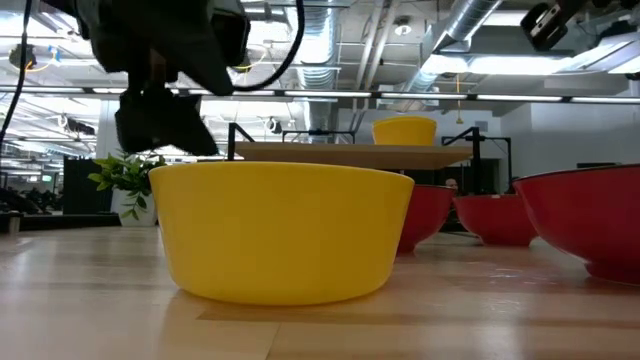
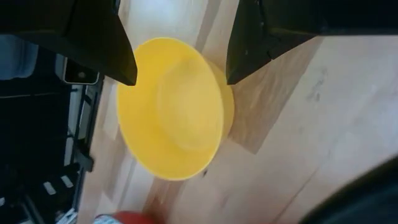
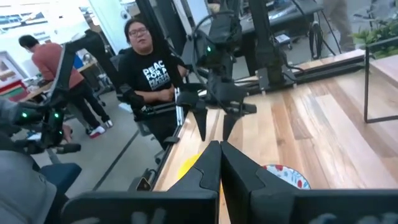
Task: Pick & Place Mini bowls
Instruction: Stack the yellow bowl on the yellow bowl on the shelf
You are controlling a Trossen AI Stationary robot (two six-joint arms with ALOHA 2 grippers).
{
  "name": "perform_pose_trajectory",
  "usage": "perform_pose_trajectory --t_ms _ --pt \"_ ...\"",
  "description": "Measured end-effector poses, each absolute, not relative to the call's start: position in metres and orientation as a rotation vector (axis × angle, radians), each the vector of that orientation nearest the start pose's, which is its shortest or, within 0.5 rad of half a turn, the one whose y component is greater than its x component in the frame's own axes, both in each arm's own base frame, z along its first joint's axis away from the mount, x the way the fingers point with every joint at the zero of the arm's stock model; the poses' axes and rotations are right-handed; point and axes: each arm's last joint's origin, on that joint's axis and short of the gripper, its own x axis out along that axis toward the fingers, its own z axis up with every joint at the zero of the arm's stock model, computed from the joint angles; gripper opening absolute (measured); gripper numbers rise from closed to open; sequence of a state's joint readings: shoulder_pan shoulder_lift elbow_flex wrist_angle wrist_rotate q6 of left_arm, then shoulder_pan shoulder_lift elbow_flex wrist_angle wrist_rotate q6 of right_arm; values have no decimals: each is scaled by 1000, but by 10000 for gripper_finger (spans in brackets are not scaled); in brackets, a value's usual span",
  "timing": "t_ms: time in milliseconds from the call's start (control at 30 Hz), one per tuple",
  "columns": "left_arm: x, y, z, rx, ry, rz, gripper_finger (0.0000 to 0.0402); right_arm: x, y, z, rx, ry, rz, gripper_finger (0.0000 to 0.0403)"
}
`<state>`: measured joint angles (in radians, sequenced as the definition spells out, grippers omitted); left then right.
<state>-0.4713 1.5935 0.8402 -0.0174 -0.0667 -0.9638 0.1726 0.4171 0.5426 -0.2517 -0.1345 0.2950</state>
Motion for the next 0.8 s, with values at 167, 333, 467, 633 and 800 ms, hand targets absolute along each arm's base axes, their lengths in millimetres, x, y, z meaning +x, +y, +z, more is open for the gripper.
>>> perform_pose_trajectory --t_ms 167,333,467,633,800 --pt "284 -142 165 -726 901 31 246 101 22 289 294 140 290 0" --pt "286 -141 157 -763 922 74 246 97 21 291 295 117 294 0" --pt "287 -142 156 -773 920 76 246 96 21 292 295 115 294 0" --pt "287 -142 156 -794 920 88 246 96 21 291 294 117 294 0" --pt "287 -142 156 -794 921 88 246 96 21 291 294 118 294 0"
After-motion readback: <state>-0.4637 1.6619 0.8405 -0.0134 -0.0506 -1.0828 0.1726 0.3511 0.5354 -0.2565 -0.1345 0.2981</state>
